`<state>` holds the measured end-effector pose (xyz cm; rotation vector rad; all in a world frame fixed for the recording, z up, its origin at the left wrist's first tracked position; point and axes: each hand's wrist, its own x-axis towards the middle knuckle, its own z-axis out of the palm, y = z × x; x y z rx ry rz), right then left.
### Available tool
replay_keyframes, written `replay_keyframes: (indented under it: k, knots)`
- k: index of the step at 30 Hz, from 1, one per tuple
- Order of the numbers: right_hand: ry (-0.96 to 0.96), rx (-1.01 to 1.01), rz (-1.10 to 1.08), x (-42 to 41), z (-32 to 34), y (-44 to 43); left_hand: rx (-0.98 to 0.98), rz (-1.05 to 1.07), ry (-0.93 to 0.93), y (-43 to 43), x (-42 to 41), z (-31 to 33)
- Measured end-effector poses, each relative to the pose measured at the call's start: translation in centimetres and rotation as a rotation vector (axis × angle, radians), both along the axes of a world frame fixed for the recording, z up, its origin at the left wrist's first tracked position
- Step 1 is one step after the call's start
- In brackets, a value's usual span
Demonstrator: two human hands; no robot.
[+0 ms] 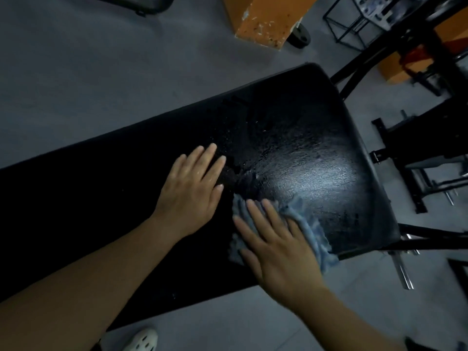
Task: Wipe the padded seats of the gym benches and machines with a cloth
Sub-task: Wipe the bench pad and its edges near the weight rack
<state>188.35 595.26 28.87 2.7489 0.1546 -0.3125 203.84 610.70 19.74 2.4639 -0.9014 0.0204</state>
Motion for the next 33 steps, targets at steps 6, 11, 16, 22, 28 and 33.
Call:
replay_keyframes:
  k: [6,11,16,22,28,33]
  knots:
    - [-0.211,-0.066,-0.335,10.5,1.3,-2.1,0.000,-0.052,0.025,1.1,1.7,-0.7]
    - [-0.006,0.018,-0.070,4.2,-1.9,3.1,-0.037,-0.048,0.028,1.9,3.2,-1.2]
    - [-0.208,-0.053,-0.288,11.4,0.8,-1.4,-0.021,-0.066,0.028,2.0,4.3,-1.1]
    - [-0.096,0.018,-0.153,12.1,-2.3,2.6,-0.054,-0.033,0.019,1.3,5.7,-1.1]
    - [-0.217,-0.067,-0.322,17.7,2.3,-3.9,-0.054,-0.027,-0.037,1.4,5.9,-1.5]
    - [-0.187,-0.027,-0.213,22.8,-1.4,0.4,-0.081,0.039,-0.055,1.6,5.9,-2.5]
